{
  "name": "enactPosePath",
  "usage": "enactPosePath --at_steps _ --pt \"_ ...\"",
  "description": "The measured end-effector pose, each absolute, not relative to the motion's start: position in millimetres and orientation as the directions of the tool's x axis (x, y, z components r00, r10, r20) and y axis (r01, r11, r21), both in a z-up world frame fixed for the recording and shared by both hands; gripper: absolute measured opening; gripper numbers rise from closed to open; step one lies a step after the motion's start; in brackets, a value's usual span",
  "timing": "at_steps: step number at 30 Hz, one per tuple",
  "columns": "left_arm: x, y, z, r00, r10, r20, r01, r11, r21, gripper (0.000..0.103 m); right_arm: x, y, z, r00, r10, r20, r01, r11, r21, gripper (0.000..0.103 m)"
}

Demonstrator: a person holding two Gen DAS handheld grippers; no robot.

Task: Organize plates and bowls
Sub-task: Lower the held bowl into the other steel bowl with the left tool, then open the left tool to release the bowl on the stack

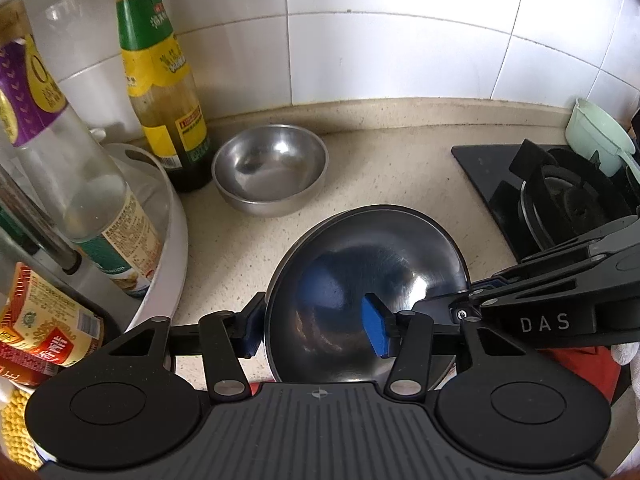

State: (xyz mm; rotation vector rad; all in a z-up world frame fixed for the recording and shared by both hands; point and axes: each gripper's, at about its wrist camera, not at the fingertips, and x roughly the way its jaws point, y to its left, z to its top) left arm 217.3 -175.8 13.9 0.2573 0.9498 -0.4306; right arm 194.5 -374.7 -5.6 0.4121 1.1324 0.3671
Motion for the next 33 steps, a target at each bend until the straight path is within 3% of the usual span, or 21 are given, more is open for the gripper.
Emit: enactPosePath --at_steps 18,23,33 --pt "243 -180 -13 0.424 -0.242 -0.873 0.495 0.869 0.0 0.057 219 -379 -25 0.331 0.456 -0.826 -0.052 0.883 0.466 0.015" --pt "245 -175 -7 0.441 -0.247 -0.863 0.489 0.872 0.001 0.061 218 -375 -13 0.352 0.404 -0.844 -0.088 0.912 0.4 0.028" --pt "247 -157 8 0.494 -0.245 -0.834 0.426 0.904 -0.013 0.074 209 -387 10 0.426 0.384 -0.819 -0.121 0.921 0.369 0.028"
